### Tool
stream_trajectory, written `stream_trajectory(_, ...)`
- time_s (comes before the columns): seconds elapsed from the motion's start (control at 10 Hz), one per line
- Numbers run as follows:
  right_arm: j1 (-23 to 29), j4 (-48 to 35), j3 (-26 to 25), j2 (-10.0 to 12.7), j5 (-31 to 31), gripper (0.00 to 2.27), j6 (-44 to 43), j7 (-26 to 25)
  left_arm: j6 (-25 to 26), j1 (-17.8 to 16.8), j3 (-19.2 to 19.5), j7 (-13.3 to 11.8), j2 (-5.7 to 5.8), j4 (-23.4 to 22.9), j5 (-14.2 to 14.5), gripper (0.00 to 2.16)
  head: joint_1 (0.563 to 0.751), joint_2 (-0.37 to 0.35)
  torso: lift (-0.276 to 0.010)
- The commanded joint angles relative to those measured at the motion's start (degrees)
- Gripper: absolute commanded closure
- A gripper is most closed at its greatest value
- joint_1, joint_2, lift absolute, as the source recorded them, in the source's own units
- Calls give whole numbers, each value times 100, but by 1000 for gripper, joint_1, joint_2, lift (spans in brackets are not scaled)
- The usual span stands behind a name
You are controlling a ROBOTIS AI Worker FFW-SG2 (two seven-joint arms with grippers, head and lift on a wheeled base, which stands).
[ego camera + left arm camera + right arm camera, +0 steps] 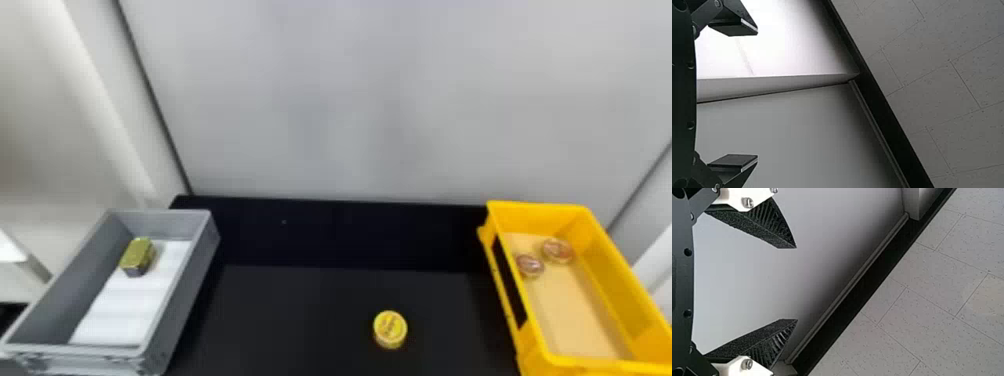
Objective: Pick up the round yellow can and place it in the yellow rectangular box
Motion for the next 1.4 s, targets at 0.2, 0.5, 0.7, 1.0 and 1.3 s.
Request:
stream_trajectory(0.2, -2, 7, -3, -6, -8, 128, 4, 0, 0, 8, 2, 0, 0, 0, 5, 137, 663, 54, -10)
stream_trajectory(0.5, 7, 24, 15, 3, -167, 128, 259, 9, 9, 8, 2, 0, -18, 0, 5, 137, 663, 54, -10)
stream_trajectory(0.7, 7, 59, 103, 46, -554, 128, 936, 26, 26, -1, -25, 0, -18, 0, 5, 137, 663, 54, -10)
stream_trajectory(1.0, -187, 376, 129, 530, -932, 128, 2669, 817, 35, -10, -34, 0, -26, 0, 5, 137, 663, 54, -10)
stream_trajectory(1.3, 174, 789, 165, 969, -1002, 128, 3346, 1424, 35, -10, -34, 0, -79, -9, 5, 137, 663, 54, -10)
